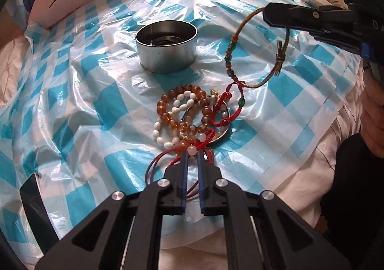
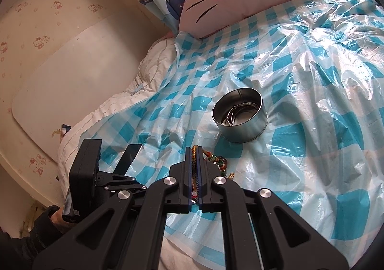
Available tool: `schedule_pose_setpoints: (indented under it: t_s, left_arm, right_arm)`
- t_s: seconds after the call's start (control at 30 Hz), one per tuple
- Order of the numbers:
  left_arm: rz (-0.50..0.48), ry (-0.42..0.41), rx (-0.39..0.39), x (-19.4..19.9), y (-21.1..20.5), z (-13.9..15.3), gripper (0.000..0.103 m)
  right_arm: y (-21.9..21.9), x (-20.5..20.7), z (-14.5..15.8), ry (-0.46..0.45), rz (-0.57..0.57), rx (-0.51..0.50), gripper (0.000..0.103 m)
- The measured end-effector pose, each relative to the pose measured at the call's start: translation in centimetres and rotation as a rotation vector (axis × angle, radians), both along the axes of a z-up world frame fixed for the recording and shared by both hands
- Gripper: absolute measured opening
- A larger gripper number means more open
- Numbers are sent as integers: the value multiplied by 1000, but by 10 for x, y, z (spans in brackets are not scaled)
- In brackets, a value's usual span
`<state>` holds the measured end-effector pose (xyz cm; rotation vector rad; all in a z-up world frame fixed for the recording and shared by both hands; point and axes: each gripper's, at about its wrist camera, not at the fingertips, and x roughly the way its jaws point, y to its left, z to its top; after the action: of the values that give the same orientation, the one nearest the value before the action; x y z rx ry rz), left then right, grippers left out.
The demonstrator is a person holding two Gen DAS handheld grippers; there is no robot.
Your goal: Organize jewelry
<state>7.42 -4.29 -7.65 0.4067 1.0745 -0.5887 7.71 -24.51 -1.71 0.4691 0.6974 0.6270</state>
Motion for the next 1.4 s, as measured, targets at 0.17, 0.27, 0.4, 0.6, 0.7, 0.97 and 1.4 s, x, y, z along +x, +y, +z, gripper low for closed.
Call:
schedule_pose_setpoints:
  t_s: [0.17, 0.27, 0.4, 0.6, 0.7, 0.97, 1.4]
  left_arm:
    - [11, 20, 48, 9, 0, -15, 8]
    - [-1, 26, 62, 7, 0, -21, 8]
    - [-8, -25, 74, 1, -1, -12, 52]
    - [-20, -26, 96, 6, -1, -16, 58]
    - [-12, -11, 75, 9, 2, -16, 58]
    - [6, 32, 40, 14, 7, -20, 8]
    - [130, -62, -253, 13, 21, 57, 7]
  right_arm:
    - [0, 0, 0, 3, -1, 3, 4]
    - [0, 0, 0, 5, 0, 3, 4]
    - [2, 0, -1, 7, 2, 2, 4]
    - [3, -1, -1, 7, 1, 3, 4]
    - [2, 0, -3, 13, 1, 10, 4]
    - [0, 1, -4, 16, -3, 19, 4]
    - [-8, -6, 9, -56, -3, 45, 4]
